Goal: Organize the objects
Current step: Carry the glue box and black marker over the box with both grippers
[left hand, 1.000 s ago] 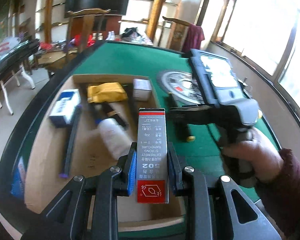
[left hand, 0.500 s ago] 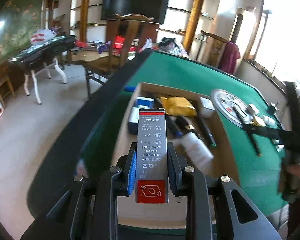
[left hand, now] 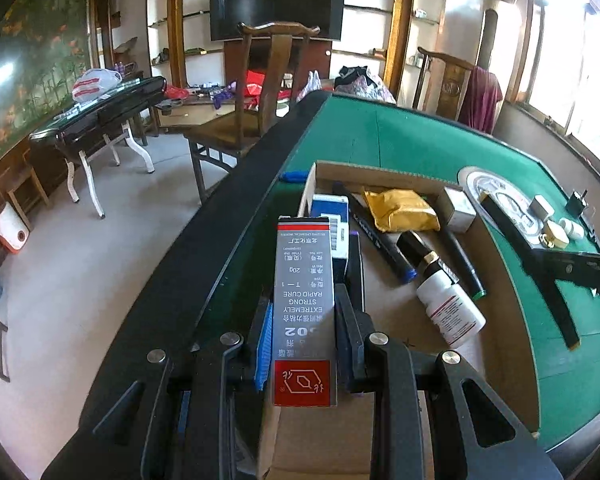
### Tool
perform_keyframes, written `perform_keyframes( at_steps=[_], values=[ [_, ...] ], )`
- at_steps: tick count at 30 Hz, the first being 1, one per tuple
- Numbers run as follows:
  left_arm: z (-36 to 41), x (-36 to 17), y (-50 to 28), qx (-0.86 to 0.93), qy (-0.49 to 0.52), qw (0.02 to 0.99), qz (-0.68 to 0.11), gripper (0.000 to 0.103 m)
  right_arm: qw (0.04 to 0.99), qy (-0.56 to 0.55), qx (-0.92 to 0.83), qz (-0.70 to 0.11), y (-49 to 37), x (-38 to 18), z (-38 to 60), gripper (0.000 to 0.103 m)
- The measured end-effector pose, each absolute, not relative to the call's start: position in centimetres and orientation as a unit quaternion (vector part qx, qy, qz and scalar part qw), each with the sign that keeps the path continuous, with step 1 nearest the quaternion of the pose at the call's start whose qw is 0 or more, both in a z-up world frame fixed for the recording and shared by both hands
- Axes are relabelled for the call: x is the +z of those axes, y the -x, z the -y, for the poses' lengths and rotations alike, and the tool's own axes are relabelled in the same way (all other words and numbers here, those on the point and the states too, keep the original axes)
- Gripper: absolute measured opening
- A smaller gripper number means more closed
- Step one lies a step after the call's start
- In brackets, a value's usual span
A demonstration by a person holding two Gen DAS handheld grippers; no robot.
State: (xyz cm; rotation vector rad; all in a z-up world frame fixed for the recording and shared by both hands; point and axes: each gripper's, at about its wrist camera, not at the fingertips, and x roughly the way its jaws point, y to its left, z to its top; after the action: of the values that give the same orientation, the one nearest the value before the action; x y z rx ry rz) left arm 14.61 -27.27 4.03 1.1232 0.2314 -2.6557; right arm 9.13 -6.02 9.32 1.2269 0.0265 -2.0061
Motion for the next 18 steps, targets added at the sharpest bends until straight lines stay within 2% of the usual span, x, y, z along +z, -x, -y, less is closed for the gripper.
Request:
perform_keyframes(
  at_steps=[11, 18],
  values=[
    [26.1, 2.3, -14.2, -0.904, -0.406, 0.12, -0.053, 0.023, 0.377, -0.506, -0.775, -0.022, -10.0, 7.1, 8.1, 0.013],
    [25.7, 1.9, -14.2, -0.904, -0.408, 0.124, -0.033, 0.023, 0.403, -0.525, -0.749, -0.019, -12.2, 6.1, 9.2, 0.013]
  ],
)
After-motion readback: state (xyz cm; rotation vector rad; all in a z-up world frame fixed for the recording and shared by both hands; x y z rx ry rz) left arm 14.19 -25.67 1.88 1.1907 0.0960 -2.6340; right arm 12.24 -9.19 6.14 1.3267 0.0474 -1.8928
